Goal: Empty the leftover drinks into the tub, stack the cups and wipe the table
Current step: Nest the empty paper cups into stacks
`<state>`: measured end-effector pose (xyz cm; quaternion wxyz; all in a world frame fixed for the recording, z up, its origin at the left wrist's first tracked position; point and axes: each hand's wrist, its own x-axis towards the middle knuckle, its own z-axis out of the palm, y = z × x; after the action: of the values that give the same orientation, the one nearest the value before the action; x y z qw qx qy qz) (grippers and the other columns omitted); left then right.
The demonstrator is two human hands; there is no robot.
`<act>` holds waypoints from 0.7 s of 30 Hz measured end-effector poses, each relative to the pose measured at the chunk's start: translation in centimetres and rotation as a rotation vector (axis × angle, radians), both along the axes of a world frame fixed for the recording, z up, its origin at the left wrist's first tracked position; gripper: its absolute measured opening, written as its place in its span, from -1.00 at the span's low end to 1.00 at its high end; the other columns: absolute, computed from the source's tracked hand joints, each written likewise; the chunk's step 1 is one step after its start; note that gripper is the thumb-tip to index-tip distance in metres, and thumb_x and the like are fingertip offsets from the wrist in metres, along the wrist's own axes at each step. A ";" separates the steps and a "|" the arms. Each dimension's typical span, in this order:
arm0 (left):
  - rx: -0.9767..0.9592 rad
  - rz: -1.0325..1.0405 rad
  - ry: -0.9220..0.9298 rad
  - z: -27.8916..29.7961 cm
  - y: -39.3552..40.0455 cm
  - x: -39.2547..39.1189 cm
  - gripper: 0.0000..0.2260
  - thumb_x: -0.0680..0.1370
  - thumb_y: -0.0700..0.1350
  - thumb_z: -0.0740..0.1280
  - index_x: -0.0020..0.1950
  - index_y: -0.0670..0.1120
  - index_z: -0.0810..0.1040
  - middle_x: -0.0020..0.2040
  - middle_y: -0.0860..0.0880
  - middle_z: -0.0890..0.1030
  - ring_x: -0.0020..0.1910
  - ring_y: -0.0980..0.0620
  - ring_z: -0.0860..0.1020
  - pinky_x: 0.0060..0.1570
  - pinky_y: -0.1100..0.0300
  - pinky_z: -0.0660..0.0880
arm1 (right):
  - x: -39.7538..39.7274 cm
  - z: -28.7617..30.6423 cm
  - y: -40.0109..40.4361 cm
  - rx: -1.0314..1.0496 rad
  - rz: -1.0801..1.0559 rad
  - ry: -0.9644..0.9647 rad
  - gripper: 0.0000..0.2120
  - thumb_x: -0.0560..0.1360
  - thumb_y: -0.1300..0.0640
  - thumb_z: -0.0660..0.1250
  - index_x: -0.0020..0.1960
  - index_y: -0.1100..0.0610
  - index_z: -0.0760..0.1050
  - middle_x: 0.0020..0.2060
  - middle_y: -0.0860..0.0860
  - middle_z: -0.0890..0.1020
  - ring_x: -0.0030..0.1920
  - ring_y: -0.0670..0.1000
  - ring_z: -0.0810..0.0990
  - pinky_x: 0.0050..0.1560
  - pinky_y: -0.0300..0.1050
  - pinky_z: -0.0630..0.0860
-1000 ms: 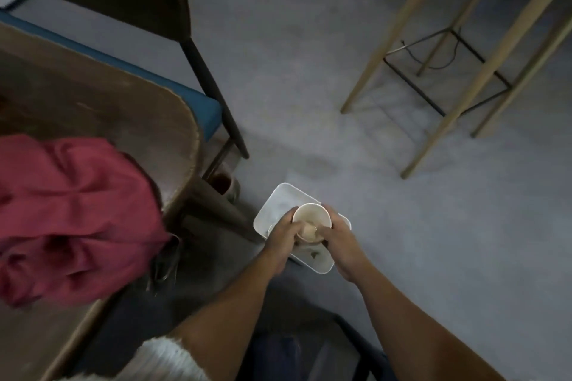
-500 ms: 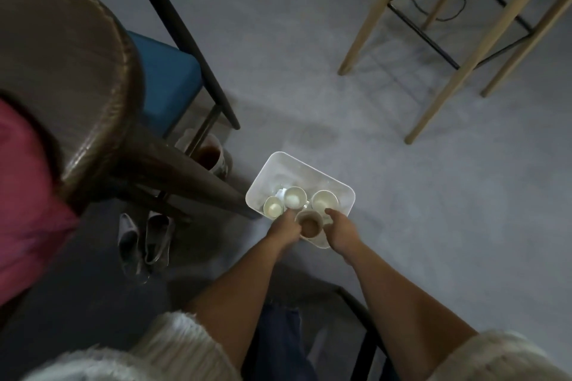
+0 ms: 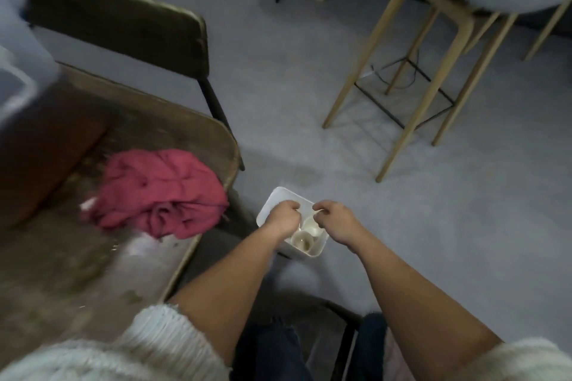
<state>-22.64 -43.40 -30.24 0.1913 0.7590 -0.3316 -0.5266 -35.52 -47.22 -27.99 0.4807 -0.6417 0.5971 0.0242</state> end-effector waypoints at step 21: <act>-0.246 0.255 -0.545 28.9 34.5 24.7 -0.71 0.52 -0.14 0.40 0.22 -0.13 0.56 0.14 -0.08 0.62 0.11 -0.03 0.56 -0.05 0.31 0.37 | 26.1 23.0 22.4 -0.205 0.795 -0.320 -0.75 0.55 0.22 0.34 0.23 0.17 0.55 0.00 0.05 0.63 -0.12 -0.06 0.58 -0.10 -0.25 0.45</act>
<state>2.10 -8.90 -1.33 0.2504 0.8787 -0.3340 -0.2316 -9.38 -24.78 -4.96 0.4542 -0.8616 0.2213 0.0482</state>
